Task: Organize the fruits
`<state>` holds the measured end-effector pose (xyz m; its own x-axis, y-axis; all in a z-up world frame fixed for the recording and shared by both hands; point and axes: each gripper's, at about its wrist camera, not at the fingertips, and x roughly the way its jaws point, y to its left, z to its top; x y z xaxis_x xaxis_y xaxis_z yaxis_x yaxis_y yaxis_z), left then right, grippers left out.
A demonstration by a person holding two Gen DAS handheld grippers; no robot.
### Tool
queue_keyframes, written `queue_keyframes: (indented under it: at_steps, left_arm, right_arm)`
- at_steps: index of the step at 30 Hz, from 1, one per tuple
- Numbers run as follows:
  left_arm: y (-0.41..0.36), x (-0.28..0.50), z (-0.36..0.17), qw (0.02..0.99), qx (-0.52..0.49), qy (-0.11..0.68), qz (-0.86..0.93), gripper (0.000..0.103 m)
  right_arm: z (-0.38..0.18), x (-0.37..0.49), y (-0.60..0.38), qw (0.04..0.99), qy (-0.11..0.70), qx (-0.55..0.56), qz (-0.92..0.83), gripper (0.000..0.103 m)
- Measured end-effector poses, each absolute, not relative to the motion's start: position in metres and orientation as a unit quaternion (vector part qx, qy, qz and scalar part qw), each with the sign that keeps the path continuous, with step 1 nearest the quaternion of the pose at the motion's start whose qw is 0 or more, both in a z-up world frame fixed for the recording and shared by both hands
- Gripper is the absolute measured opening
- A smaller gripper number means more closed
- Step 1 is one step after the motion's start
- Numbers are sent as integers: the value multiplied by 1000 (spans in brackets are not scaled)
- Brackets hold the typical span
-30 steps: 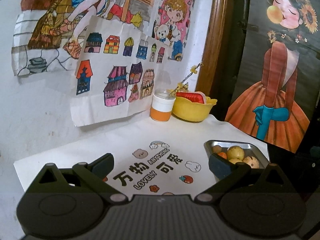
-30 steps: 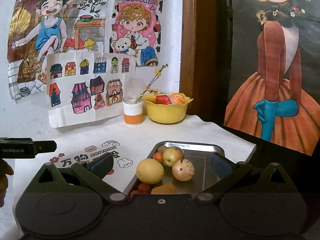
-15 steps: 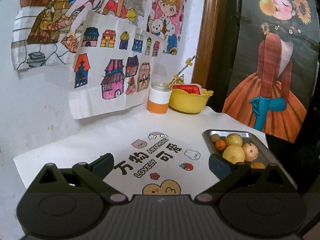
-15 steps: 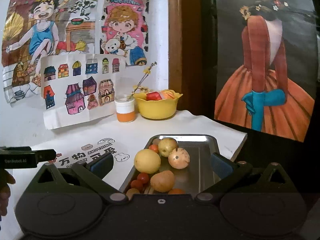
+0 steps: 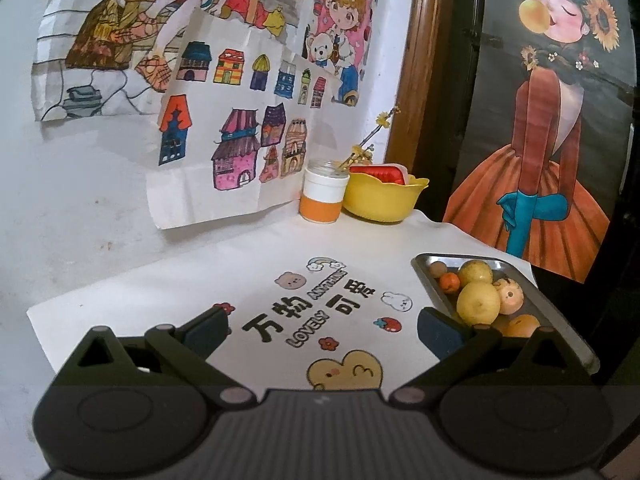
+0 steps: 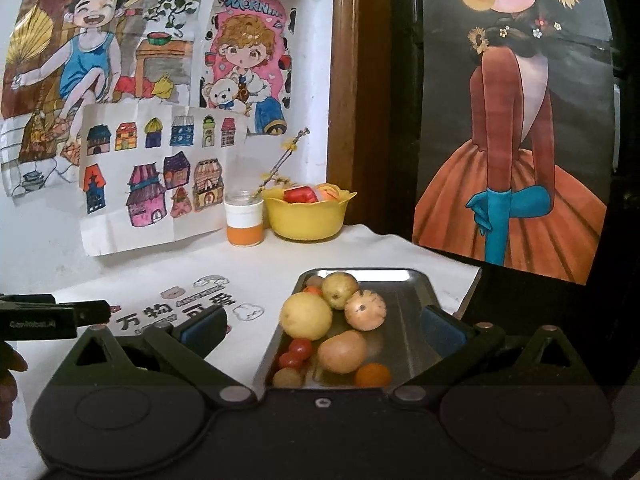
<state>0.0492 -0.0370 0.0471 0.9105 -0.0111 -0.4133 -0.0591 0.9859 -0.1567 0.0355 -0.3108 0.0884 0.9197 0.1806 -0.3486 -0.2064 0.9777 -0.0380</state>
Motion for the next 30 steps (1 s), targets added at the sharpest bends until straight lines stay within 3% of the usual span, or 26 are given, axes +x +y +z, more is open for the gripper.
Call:
queue_keyframes:
  at_steps: [30]
  left_arm:
    - [-23,-2,28,976,-64,210,8,103]
  right_arm:
    - [59,-23,-287,981,175,-24,79,102]
